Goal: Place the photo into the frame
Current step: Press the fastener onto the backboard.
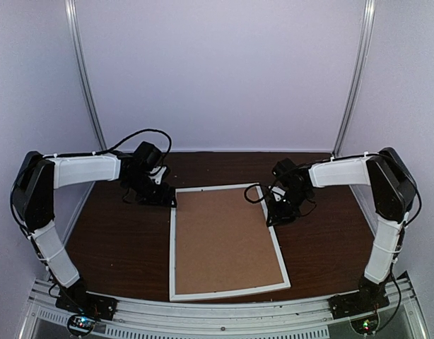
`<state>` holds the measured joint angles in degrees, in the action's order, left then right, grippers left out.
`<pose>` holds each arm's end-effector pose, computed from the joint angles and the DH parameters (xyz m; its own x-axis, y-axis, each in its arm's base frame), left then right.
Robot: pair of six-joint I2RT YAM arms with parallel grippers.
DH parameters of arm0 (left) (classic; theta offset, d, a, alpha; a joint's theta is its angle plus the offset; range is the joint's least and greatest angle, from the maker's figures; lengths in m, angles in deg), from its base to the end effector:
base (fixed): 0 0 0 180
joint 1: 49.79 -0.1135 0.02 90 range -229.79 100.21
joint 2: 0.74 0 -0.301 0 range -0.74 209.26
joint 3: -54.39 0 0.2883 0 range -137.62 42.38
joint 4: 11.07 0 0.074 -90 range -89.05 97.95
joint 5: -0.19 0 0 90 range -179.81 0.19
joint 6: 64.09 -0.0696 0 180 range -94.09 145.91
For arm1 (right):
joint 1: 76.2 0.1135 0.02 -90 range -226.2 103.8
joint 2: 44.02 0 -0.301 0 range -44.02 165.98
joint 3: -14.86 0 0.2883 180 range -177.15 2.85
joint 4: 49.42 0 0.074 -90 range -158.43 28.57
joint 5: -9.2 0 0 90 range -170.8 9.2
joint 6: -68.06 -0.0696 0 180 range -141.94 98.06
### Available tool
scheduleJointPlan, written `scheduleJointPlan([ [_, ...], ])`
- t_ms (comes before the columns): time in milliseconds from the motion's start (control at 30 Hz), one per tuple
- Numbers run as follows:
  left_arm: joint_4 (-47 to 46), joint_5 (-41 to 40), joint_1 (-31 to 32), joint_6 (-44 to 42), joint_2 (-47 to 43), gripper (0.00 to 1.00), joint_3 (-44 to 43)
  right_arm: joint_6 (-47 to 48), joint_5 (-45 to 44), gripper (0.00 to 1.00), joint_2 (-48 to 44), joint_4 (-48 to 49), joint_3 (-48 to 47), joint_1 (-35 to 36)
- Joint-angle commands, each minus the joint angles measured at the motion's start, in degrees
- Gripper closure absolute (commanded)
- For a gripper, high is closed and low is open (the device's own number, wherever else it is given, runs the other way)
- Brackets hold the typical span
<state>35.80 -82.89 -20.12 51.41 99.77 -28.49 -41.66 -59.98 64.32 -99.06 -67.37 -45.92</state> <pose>0.3532 -0.2109 0.1930 -0.9388 0.0430 -0.3418 0.1466 0.9477 -0.2835 0.3397 0.2270 0.1376 -0.9724 -0.2026 -0.1155 -0.2324 0.8832 0.4074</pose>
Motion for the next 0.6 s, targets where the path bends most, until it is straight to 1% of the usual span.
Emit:
scheduleJointPlan([
  [0,3.1,-3.3,-0.2,0.3,1.9,0.18,-2.2,-1.2,-1.4,0.72,-0.2,0.7,-0.2,0.7],
  [100,5.9,-5.3,-0.2,0.0,3.8,0.18,-4.1,-3.5,-2.9,0.79,-1.2,2.1,1.4,1.0],
  [267,9.7,-8.7,-0.3,-0.9,6.6,0.18,-6.9,-7.2,-4.5,0.86,-2.5,4.8,4.2,1.4],
  [400,11.0,-8.3,-0.3,-1.3,8.8,0.18,-8.2,-8.4,-4.4,0.91,-2.8,6.2,5.0,1.5],
  [567,11.4,-5.0,-0.3,-1.1,11.7,0.18,-10.1,-8.2,-4.0,0.93,-2.3,6.2,4.5,1.7],
])
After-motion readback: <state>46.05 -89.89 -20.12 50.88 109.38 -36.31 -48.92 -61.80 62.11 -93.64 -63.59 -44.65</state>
